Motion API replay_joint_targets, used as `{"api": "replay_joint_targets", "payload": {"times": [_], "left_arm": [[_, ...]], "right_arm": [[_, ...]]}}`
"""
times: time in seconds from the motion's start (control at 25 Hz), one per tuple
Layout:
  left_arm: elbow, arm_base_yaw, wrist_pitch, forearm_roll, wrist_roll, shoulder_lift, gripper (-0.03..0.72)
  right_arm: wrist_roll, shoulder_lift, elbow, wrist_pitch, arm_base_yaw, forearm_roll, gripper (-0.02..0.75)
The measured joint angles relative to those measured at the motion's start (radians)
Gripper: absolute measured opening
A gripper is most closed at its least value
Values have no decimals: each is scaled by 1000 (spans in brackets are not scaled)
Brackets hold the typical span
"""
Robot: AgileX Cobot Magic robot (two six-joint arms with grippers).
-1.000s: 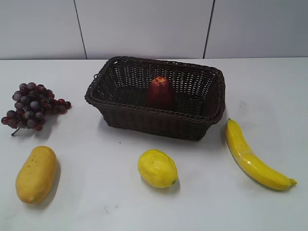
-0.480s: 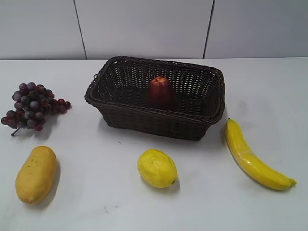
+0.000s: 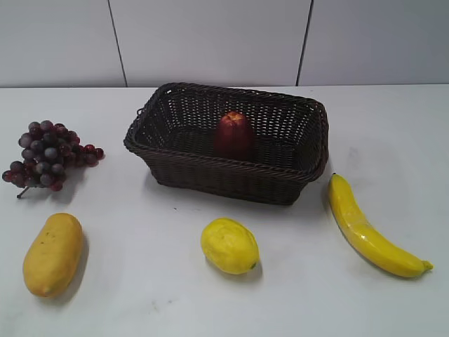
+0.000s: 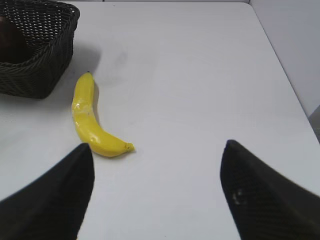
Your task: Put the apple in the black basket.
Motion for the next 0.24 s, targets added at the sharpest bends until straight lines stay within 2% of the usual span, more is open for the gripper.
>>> {"api": "replay_joint_targets", "payload": {"times": [0.24], "left_arm": [[0, 0, 0, 0, 0, 0, 435]], "right_arm": [[0, 0, 0, 0, 0, 0, 590]]}}
